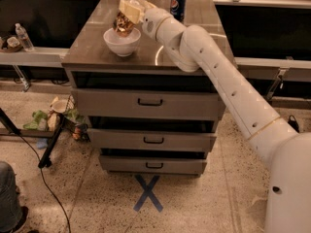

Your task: Pick orange can from white bowl and place on counter

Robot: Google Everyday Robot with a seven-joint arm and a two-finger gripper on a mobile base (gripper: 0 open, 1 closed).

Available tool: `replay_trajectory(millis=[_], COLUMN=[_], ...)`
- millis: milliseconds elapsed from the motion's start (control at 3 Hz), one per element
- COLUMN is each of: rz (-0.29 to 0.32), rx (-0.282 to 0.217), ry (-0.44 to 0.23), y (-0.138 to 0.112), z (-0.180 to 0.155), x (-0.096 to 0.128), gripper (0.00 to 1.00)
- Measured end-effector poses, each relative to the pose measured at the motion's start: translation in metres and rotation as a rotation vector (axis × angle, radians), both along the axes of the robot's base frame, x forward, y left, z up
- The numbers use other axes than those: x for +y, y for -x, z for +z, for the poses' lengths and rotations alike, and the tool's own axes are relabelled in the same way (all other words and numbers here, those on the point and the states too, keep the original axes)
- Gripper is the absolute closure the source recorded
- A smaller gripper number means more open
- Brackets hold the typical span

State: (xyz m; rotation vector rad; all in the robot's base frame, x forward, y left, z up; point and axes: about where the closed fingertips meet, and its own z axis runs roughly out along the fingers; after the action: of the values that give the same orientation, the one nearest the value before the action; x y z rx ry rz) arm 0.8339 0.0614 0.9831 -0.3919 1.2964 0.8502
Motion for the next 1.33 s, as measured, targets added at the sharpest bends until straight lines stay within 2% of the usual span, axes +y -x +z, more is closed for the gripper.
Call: replay_trajectory(millis=[333,667,1000,1333], rz=[-0.026,-0.078,-0.136,-0.161], rx=[-0.098,-0.166,-0.173,-0.108], ry=[0.024,0.100,0.216,0.311], y=[-0.004,-0.004,0.001,0.014], z=[0.034,0.063,0.081,0.083], x=[-0.011,-0.033,-0.057,-0.073], gripper=[1.00,1.00,1.00,1.00])
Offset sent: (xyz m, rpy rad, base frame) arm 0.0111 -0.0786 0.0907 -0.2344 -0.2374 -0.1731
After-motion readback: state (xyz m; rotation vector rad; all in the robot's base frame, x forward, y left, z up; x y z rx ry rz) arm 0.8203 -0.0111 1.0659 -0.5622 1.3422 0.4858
